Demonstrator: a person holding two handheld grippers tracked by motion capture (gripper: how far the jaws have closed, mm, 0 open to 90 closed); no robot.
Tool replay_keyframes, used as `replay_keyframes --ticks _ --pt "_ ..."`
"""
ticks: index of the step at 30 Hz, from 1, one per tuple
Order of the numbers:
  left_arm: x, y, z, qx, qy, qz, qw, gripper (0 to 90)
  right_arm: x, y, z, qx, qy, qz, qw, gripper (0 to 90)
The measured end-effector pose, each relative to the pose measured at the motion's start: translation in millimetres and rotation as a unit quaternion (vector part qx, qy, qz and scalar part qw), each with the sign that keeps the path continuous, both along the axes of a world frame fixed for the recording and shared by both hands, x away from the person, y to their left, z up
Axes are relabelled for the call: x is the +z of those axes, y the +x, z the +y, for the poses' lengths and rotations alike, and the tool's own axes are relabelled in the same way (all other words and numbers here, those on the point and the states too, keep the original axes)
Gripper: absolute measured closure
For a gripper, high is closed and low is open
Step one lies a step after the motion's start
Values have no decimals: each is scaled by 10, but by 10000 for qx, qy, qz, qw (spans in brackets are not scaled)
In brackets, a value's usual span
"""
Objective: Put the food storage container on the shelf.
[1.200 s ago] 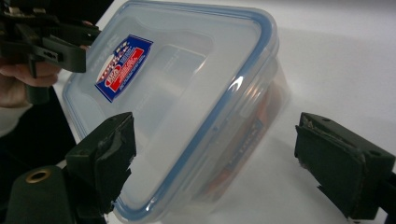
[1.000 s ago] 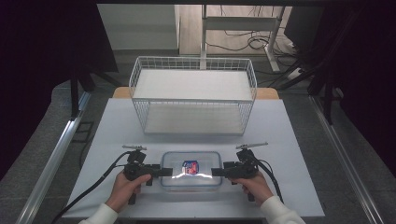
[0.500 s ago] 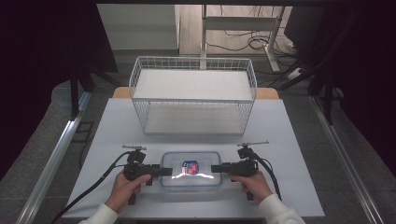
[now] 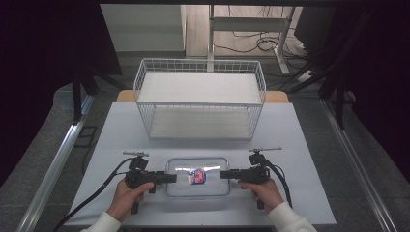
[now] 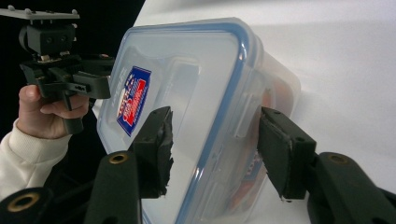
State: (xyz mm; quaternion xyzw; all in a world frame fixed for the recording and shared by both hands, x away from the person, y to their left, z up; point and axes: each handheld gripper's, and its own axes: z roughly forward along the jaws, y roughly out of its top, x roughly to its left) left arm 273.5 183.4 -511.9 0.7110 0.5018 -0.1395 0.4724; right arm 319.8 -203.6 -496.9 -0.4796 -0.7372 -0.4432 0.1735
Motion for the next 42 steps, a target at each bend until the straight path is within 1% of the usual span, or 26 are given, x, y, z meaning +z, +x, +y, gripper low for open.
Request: replay_keyframes --ticks 1,4,6,8,9,12,16,20,27,30,38,39,42 --pt "15 -26 8 10 -22 -34 10000 415 13 -24 -11 -11 25 -19 10000 498" --pt "28 -48 11 17 -24 -65 10000 433 30 -54 -14 -16 16 -66 10000 501" --pt "46 -79 16 28 -43 -93 9999 444 53 -94 -12 -30 -10 -157 9999 507" --pt "52 -88 18 27 -29 -107 9999 449 61 -107 -13 -26 -10 -159 9999 509" --pt "63 -106 20 34 -32 -116 9999 456 70 -127 -15 -42 -10 -197 9998 514" --pt "70 -122 30 34 -61 -117 9999 475 85 -153 -19 -44 -6 -208 9998 519" --pt "78 -134 27 37 -53 -136 9999 477 91 -167 -23 -43 6 -212 9998 523" --pt "90 -142 22 77 -63 -111 9999 480 97 -179 -26 -75 17 -197 9998 525" --pt "115 -136 23 164 -105 -109 9998 486 97 -178 -26 -135 59 -159 9998 528" --pt "135 -128 16 167 -74 -153 9997 488 102 -167 -28 -170 95 -133 9997 529" --pt "190 -59 -5 156 -19 -263 9995 490 135 -122 -45 -189 108 -265 9994 530" --pt "202 -41 -4 172 -39 -281 9994 490 146 -104 -46 -191 110 -316 9993 530" --pt "209 -21 -3 173 -38 -289 9994 491 167 -81 -41 -180 105 -350 9992 530"
